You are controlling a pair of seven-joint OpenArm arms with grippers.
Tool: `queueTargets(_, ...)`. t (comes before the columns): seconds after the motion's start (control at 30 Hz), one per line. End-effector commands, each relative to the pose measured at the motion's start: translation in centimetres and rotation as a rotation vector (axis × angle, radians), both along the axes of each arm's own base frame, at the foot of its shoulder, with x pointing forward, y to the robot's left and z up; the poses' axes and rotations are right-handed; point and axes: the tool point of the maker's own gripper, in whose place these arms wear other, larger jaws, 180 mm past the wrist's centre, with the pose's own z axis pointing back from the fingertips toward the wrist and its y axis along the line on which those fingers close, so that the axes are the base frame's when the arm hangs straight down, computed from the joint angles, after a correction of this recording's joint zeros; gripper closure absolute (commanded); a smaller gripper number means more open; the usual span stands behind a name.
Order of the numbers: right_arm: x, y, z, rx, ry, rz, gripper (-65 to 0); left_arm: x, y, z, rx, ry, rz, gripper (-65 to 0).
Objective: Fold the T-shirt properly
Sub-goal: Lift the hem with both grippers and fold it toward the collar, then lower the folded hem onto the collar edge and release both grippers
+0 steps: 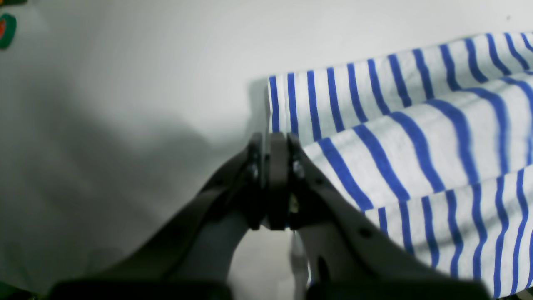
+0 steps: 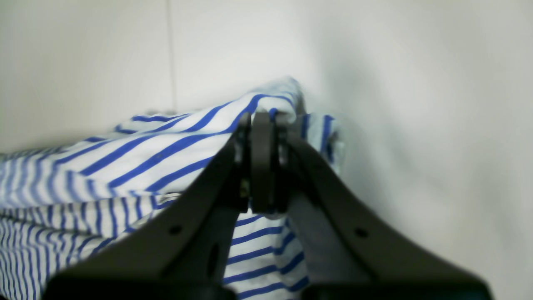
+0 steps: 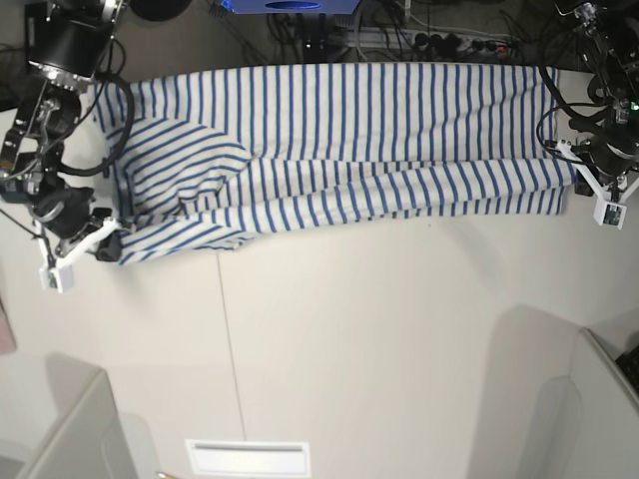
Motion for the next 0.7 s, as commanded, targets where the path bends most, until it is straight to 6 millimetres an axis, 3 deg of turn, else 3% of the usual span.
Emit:
queueTargets(0.0, 0.9, -0.4, 2.0, -0.022, -0.065, 0.005, 0.0, 0.7, 0.3, 1.3, 0.027, -0.037, -0.017, 0.0)
queueTargets(0.17, -0.2, -0.1, 1.9, -0.039, -0.057, 0.016, 0.0, 0.0, 0.1, 0.7, 0.026, -0.011, -0.025, 0.0)
queueTargets(0.5, -3.2, -2.2, 2.2, -0.059, 0.010, -0.053, 0.0, -2.4, -0.1, -0.5, 0.034, 0.058, -0.037, 0.0)
queueTargets(0.67, -5.1, -2.3, 0.7, -0.039, 0.056, -0.082, 0.0, -3.8, 0.0, -1.2, 0.034, 0.098, -0.031, 0.0)
